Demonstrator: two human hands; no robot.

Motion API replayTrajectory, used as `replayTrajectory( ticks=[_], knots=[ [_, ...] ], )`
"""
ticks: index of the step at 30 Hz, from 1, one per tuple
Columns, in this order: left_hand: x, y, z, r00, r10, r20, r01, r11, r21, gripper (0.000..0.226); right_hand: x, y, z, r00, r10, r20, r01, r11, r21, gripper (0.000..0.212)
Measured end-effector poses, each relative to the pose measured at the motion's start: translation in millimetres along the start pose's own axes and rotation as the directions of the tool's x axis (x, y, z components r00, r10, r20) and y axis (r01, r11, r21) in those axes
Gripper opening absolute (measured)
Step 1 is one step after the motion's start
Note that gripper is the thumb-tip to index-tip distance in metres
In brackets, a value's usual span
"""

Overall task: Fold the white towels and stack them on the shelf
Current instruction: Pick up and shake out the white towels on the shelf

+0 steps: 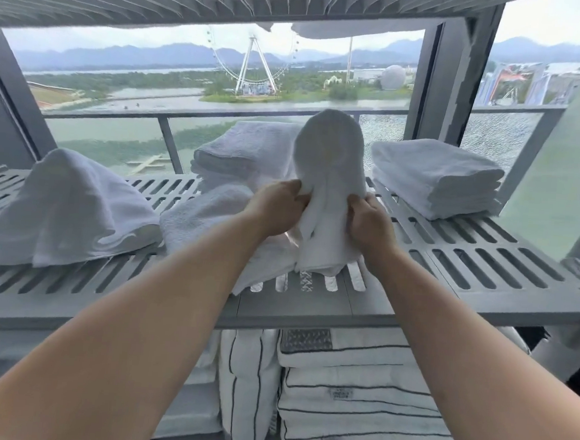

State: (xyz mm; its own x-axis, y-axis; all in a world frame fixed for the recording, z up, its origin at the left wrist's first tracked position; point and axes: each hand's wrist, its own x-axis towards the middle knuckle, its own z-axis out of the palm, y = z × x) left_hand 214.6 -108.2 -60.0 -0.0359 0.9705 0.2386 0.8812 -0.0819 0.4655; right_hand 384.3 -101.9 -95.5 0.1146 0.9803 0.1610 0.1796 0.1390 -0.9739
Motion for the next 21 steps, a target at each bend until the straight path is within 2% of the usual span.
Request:
replayTrajectory(
  ticks=[1, 3, 5, 7, 10, 12, 14, 17, 19, 21],
  knots=[
    [-3.9, 3.7, 1.4, 1.0, 0.002, 0.004, -0.002, 0.99, -0.142, 0.029, -2.6, -1.4, -2.6, 0.999, 0.019, 0.028, -0.021, 0.997, 0.079, 0.018],
    [-14.6, 16.1, 7.0, 0.998, -0.001, 0.06, 0.028, 0.893, -0.45, 0.029, -8.5, -2.3, -9.8, 0.995, 0.021, 0.1, -0.04, 0.98, 0.194, 0.024],
    [-21.1, 27.8, 12.2, 0.995, 0.007, 0.102, 0.056, 0.798, -0.601, 0.027, -13.1, -3.5, -18.5, 0.995, -0.016, 0.102, -0.003, 0.982, 0.189, 0.038],
    [-22.9, 40.3, 18.1, 0.996, 0.032, 0.085, 0.026, 0.799, -0.601, 0.026, -13.8, -4.1, -32.3, 0.997, -0.075, 0.002, 0.074, 0.992, 0.104, 0.037],
    [-19.1, 62.5, 29.1, 0.995, 0.055, -0.083, -0.087, 0.888, -0.452, 0.027, -14.1, 0.1, -64.9, 0.977, -0.112, -0.181, 0.102, 0.993, -0.066, 0.029],
    [-21.5, 80.4, 35.2, 0.99, 0.094, -0.102, -0.131, 0.867, -0.481, 0.033, -17.0, 6.2, -88.9, 0.951, -0.12, -0.285, 0.064, 0.978, -0.198, 0.039],
    [-22.6, 93.4, 41.8, 0.989, 0.134, -0.064, -0.147, 0.827, -0.543, 0.043, -21.3, 10.5, -108.8, 0.92, -0.188, -0.343, 0.052, 0.927, -0.37, 0.057],
    [-21.5, 96.6, 44.3, 0.988, 0.125, -0.087, -0.152, 0.808, -0.569, 0.031, -30.5, 7.7, -124.5, 0.818, -0.456, -0.351, 0.22, 0.811, -0.543, 0.064],
    [-23.2, 87.6, 40.4, 0.986, 0.098, -0.134, -0.151, 0.868, -0.473, 0.023, -35.4, 4.7, -124.0, 0.744, -0.613, -0.266, 0.371, 0.71, -0.599, 0.05],
    [-27.7, 71.3, 33.9, 0.981, 0.093, -0.173, -0.144, 0.939, -0.312, 0.021, -39.9, 0.8, -111.9, 0.697, -0.699, -0.158, 0.493, 0.628, -0.602, 0.03]
  ],
)
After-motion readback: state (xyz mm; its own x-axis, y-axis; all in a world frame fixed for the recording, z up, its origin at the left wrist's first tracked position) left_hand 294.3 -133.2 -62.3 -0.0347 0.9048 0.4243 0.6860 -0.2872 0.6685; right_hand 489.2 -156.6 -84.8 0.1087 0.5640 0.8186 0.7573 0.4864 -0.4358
